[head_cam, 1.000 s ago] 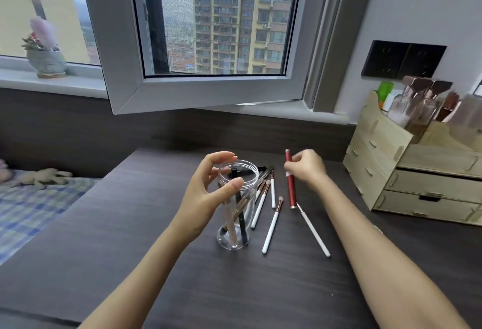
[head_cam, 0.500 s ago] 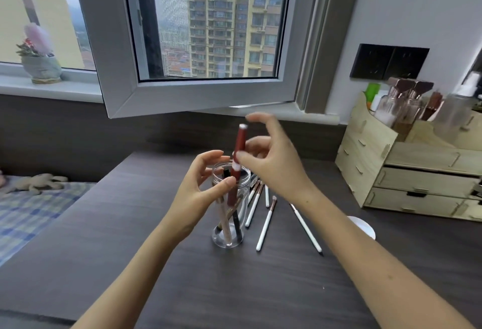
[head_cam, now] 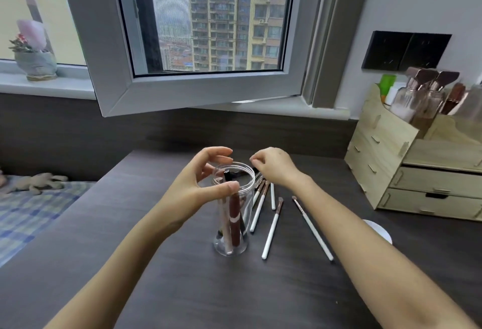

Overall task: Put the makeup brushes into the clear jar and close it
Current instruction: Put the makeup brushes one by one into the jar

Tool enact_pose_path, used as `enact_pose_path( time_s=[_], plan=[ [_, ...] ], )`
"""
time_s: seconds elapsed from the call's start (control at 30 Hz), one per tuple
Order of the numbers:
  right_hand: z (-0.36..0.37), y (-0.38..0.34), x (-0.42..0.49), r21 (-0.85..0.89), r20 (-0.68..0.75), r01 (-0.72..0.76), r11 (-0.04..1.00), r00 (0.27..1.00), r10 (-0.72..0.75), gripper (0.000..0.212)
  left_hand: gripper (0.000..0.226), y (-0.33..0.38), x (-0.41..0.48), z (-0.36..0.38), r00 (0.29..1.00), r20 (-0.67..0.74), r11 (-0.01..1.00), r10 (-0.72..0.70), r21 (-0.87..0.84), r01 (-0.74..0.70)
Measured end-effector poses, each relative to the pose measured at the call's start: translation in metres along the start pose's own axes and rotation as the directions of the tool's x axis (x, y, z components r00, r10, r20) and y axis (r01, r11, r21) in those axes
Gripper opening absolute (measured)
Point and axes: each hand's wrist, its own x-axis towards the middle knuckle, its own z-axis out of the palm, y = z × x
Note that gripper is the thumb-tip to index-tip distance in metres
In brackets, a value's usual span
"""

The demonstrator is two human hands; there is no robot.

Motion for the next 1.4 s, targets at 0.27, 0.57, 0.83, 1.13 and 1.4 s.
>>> enact_pose_path(
  time_s=[0.27, 0.57, 0.83, 1.13, 1.4],
  plan=[
    [0.052, 0.013, 0.057, -0.323, 0.207, 0.064, 0.944, 0.978, 0.005, 0.032, 0.047, -0.003, 0.0, 0.001, 0.998, 0.033, 0.998, 0.06, 0.009, -0.061],
    [0.039, 0.011, 0.046, 0.225, -0.113, 0.025, 0.974, 0.994, 0.001, 0.019, 0.043, -0.01, -0.002, 0.008, 0.994, 0.006, 0.992, 0.108, -0.065, -0.107],
    [-0.068, -0.009, -0.051, 0.744, -0.095, 0.173, 0.646, 0.983, -0.155, 0.03, 0.042, -0.011, -0.006, 0.012, 0.997, -0.052, 0.987, 0.053, -0.147, -0.06],
    [-0.125, -0.049, -0.096, 0.235, 0.032, 0.286, 0.929, 0.953, -0.301, 0.014, 0.051, -0.004, -0.013, 0.016, 0.994, -0.107, 0.987, 0.018, -0.157, -0.034],
    [-0.077, -0.072, -0.076, 0.087, 0.137, 0.382, 0.92, 0.91, -0.391, 0.014, 0.051, 0.0, -0.013, 0.014, 0.994, -0.11, 0.994, 0.021, -0.1, -0.032]
  ],
)
